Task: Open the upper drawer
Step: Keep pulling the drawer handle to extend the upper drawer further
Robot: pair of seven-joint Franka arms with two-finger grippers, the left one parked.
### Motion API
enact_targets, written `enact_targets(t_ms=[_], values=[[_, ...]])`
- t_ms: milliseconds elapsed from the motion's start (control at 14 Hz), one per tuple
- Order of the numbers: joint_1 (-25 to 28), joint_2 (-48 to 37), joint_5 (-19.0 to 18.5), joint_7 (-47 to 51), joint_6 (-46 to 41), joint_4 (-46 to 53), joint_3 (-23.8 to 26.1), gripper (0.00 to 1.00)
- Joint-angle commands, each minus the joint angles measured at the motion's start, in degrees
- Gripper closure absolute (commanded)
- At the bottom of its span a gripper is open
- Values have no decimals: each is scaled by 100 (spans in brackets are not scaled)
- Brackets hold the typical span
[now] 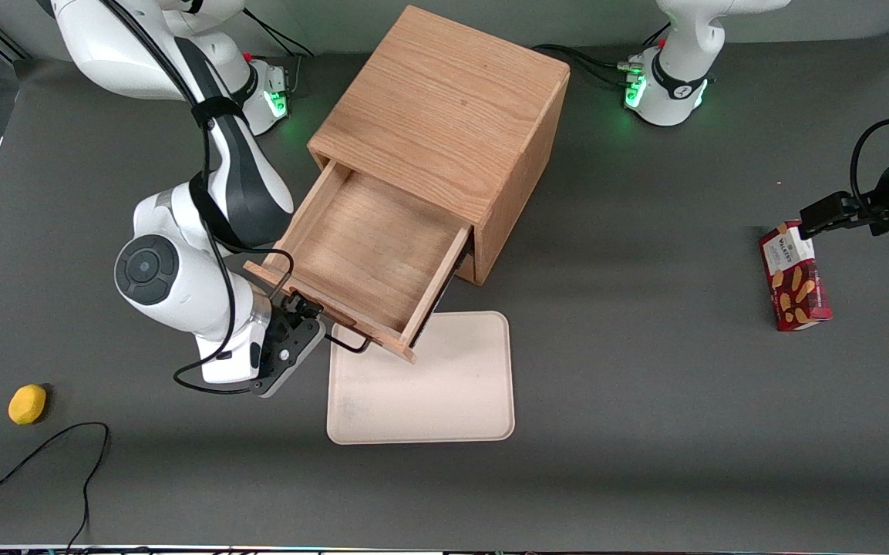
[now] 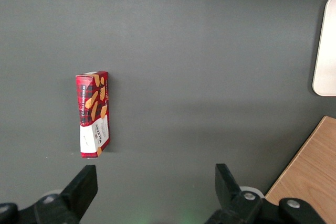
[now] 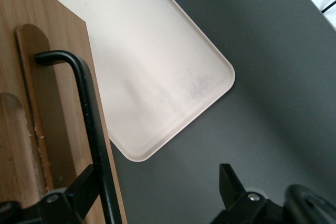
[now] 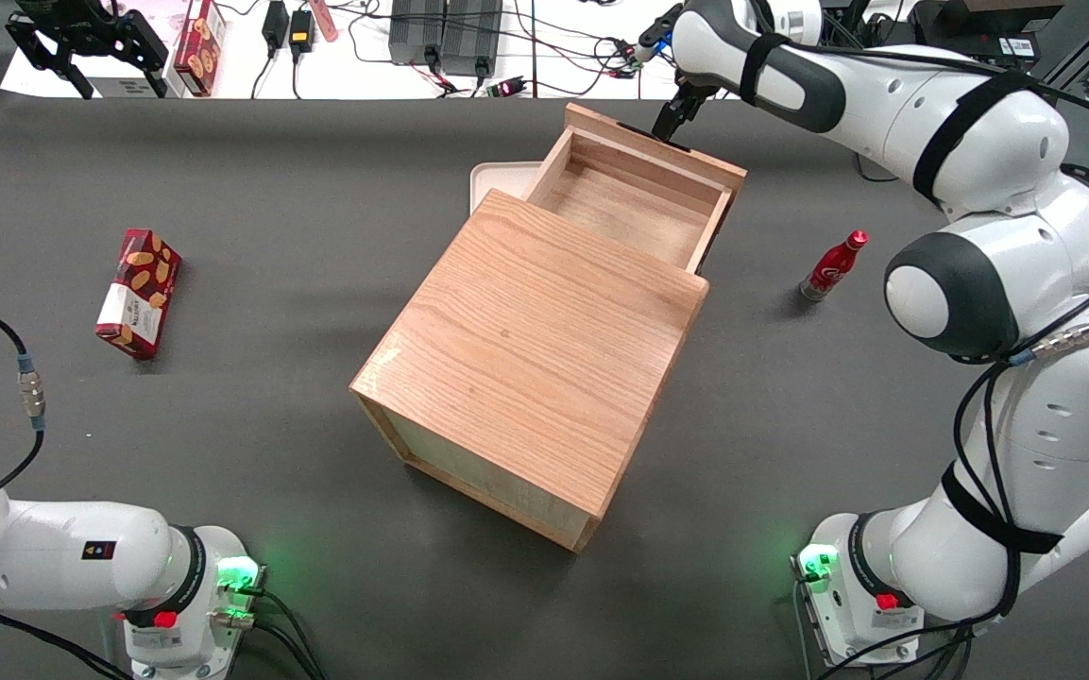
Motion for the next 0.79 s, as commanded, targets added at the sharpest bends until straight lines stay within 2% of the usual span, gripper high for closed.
enact_targets(t_ms=[0,714], values=[[-62,185,147,-151,-88,283,3,0],[-176,326,121,-187,-52,441,-32,0]])
